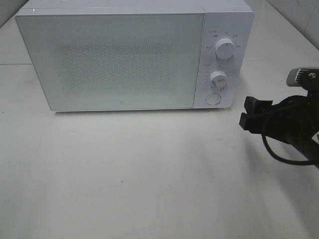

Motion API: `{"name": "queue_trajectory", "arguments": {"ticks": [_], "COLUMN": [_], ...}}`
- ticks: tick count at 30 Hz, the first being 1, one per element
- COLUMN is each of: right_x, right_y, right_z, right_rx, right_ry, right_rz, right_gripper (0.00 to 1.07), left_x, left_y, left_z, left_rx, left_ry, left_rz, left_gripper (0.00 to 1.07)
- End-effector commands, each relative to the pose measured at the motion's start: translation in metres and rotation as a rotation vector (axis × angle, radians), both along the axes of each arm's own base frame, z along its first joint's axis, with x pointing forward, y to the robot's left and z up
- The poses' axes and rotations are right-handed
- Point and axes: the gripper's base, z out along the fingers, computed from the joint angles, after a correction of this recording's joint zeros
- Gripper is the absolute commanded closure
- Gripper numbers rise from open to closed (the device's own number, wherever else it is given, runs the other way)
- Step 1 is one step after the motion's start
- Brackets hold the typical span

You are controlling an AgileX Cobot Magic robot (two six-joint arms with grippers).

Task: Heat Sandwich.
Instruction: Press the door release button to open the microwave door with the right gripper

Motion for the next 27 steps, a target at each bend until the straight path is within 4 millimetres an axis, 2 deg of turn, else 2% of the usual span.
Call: {"name": "queue_trajectory", "arguments": {"ticks": [1, 4, 8, 20, 24, 27], "right_x": [0.001, 0.001, -0.001, -0.002, -0.002, -0.002], "right_y": [0.009, 0.020, 0.025, 0.024, 0.024, 0.024], "right_z": [-0.006, -0.013, -0.018, -0.020, -0.020, -0.020], "right_rx": [-0.019, -0.029, -0.033, -0.025, 0.023, 0.163], "right_ry": [0.003, 0.023, 0.040, 0.053, 0.055, 0.061], "right_rz": [-0.011, -0.009, -0.015, -0.039, -0.057, -0.108], "right_gripper": [0.32, 0.32, 0.32, 0.32, 0.32, 0.32], "left_x": [-0.004, -0.004, -0.004, -0.004, -0.004, -0.004], "left_y": [0.000, 0.000, 0.000, 0.000, 0.000, 0.000], "left_z": [-0.001, -0.001, -0.001, -0.001, -0.001, -0.001], "left_rx": [-0.010, -0.010, -0.010, -0.010, -0.010, -0.010], "left_ry": [-0.027, -0.027, -0.027, -0.027, -0.027, -0.027], "left_rz": [0.003, 0.003, 0.003, 0.003, 0.003, 0.003], "left_gripper": [0.09, 0.09, 0.09, 0.09, 0.09, 0.09]}}
